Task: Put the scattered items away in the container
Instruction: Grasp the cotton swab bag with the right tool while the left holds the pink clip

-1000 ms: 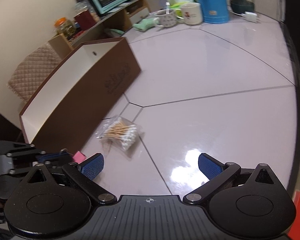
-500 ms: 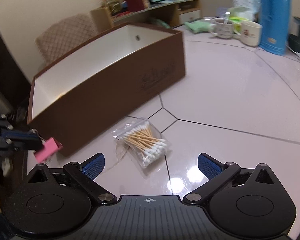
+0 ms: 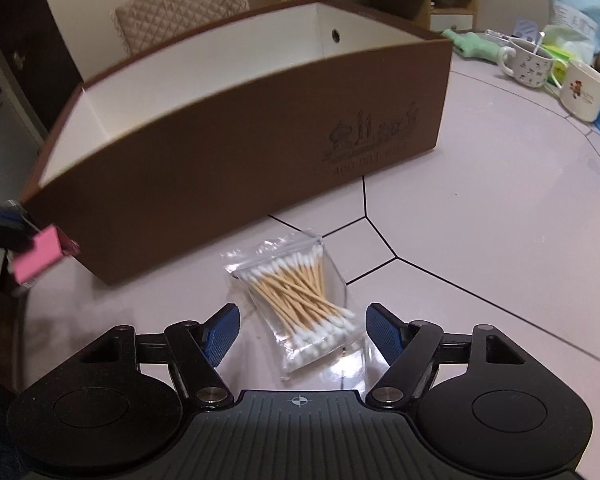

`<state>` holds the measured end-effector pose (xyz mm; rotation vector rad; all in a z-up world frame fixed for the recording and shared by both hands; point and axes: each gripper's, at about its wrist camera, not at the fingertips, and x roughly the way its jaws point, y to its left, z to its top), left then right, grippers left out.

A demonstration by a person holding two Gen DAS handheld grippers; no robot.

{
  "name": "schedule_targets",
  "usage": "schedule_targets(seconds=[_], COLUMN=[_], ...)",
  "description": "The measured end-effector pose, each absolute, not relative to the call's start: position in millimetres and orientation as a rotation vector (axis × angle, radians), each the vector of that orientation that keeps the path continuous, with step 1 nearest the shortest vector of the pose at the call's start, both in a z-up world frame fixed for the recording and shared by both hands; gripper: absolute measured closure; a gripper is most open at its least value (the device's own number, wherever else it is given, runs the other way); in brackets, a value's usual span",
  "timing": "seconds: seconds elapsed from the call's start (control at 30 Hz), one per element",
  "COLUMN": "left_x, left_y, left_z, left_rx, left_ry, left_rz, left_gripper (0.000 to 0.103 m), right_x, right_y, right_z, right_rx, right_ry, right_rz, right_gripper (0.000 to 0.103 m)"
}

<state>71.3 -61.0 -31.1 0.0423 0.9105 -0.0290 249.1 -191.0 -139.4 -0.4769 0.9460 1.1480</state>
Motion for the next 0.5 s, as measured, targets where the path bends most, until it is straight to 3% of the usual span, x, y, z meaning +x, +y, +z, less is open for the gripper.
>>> schedule_targets(seconds=[0.03,0.1,0.13,0.33,0.5], left_x=[72.4,73.9,75.0,79.9,82.0], left_y=[-60.7,-60.6,-60.5,-62.8,-66.8], left_z=[-31.1,-31.2,-31.3,-32.0,-30.9], left_rx=[0.042,0.043,0.044,0.046,0.054], left_ry=[0.912,0.913,0.915,0.918,0.910], left_rz=[-0.029,-0.029,-0.029,-0.033,-0.045], left_gripper=[0.103,0.103,0.103,0.103,0.103], right_x=[249.6,250.7,251.5,248.2,244.1], right_y=[-189.9,-188.2,-188.3,-196.3,-211.1], right_z=[-142.0,-147.1,-149.3,-146.2,-132.9], right_rx=[-0.494,-0.524,-0.534,-0.551,-0.501], right_ry=[0.943,0.940,0.945,0.949,0.976], right_rz=[1.148,1.148,1.148,1.134,1.093], right_gripper=[0.029,0.042,0.063,0.074,0.074])
